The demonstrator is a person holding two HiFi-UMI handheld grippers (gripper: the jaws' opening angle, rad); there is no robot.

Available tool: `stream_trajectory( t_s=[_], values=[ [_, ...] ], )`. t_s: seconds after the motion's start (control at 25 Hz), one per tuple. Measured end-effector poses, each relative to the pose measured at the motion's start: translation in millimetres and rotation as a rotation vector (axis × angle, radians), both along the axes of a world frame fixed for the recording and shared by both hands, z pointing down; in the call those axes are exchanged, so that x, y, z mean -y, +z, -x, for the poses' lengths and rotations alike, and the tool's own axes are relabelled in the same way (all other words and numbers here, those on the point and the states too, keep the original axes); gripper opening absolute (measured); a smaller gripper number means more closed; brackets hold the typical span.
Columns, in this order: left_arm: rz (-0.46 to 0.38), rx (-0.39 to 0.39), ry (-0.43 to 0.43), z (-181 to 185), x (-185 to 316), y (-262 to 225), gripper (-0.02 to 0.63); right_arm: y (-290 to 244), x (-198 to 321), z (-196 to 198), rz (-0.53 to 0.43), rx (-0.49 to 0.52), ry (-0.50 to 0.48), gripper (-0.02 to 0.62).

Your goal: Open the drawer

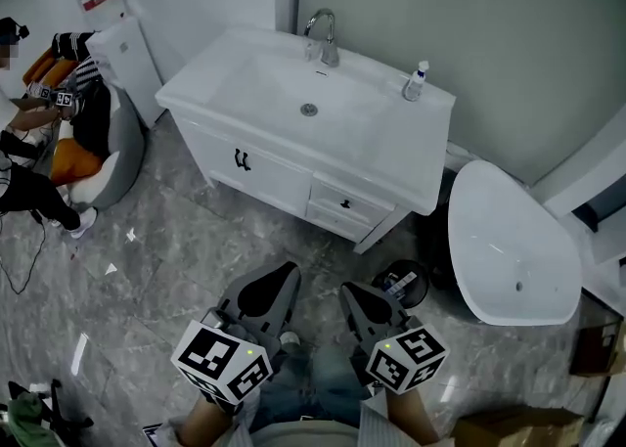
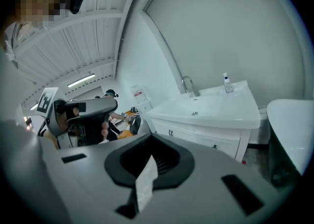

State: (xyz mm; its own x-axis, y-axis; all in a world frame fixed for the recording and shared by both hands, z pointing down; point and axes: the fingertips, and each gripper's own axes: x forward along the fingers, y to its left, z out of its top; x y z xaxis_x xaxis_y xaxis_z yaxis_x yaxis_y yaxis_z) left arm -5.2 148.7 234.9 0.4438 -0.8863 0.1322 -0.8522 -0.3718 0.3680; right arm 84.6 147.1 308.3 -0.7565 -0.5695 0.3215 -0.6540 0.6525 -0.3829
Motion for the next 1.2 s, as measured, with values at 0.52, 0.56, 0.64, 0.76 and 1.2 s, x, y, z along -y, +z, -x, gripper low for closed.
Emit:
stream_trajectory(
  t_s=[0.52,0.56,0.64,0.76,1.2],
  values=[
    [0.049,-0.028,0.009,34,63,25,0.018,26,62,20,0.054,-0.057,0.034,0.006],
    [0.053,-0.029,0.009,37,72,25,0.018,28,70,23,0.061,-0.061,0.03,0.006],
    [0.056,-0.03,0.01,42,91,25,0.018,31,87,30,0.069,-0.073,0.024,0.006],
    [0.052,-0.032,0.006,51,126,23,0.018,31,118,39,0.073,-0.086,0.019,0.006],
    [0.033,-0.032,0.035,51,234,7,0.018,19,220,43,0.075,-0.106,0.034,0.006]
  ],
)
